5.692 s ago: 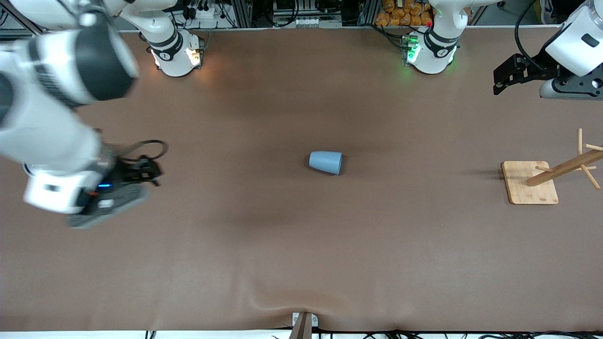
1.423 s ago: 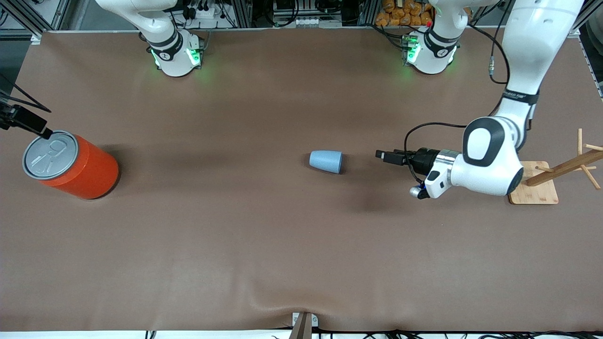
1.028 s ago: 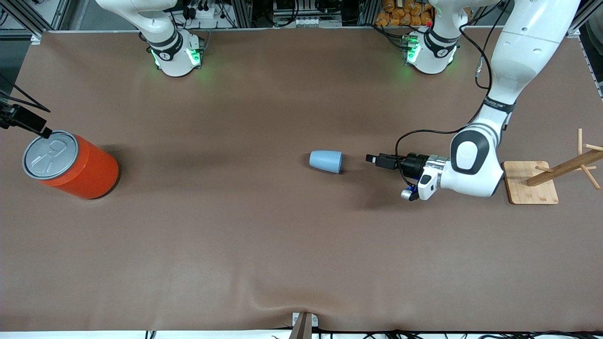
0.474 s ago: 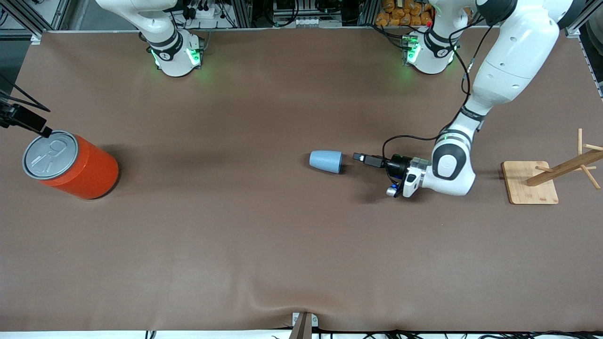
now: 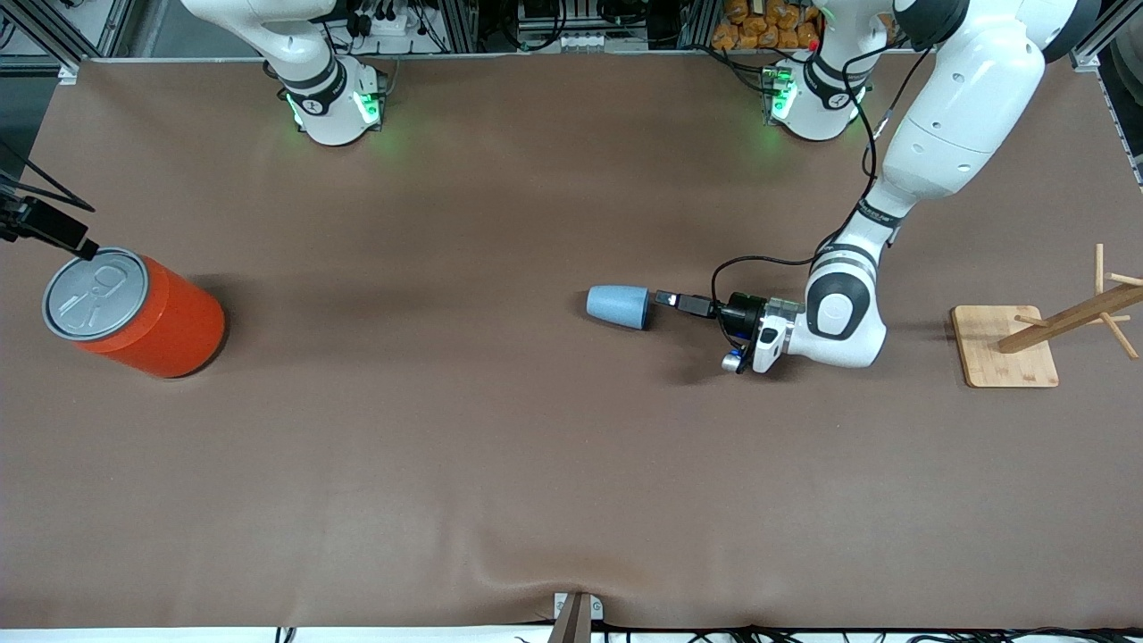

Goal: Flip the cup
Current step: 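Grasp the blue cup with the left gripper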

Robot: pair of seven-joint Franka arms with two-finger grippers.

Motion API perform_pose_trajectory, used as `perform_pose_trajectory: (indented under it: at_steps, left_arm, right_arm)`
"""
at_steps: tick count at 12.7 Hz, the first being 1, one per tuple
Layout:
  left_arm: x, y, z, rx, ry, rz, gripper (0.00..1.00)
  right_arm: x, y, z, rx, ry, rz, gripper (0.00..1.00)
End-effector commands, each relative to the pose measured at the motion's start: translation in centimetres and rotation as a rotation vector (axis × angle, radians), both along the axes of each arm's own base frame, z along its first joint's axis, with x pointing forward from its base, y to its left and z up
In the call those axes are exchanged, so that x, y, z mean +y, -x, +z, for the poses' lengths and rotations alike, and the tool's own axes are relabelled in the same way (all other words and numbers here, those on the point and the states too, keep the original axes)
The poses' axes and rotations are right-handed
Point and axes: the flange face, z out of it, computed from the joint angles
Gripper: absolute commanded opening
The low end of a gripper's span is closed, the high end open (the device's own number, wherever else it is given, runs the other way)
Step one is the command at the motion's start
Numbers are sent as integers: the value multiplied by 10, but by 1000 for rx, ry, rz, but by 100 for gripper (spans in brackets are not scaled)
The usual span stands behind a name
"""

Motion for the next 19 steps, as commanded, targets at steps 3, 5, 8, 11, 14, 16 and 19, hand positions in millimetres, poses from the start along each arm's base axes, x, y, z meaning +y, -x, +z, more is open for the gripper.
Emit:
perform_pose_trajectory:
  at_steps: [3,5,8,11,14,16,19]
  left_arm:
    - [-32,-9,-7,-25,14,60,70]
    - [-45,-8,-10,-22,21,63,69]
    - [-65,-4,-17,-20,11,86,49]
    - [-64,-5,-14,-29,2,92,0]
    - [-43,-21,8,-66,-16,109,0]
    - [-21,-42,52,-88,-95,86,0]
    - [-7,-74,160,-115,-349,43,0]
  right_arm:
    - [-1,2,3,3,-1,-11,100]
    - [-1,2,3,3,-1,-11,100]
    - [-2,2,3,1,-1,-12,100]
    - [0,2,3,1,-1,-9,100]
    - [-1,2,3,2,-1,-9,100]
    - [0,2,3,1,-2,-9,100]
    - [0,1,2,1,-2,-7,100]
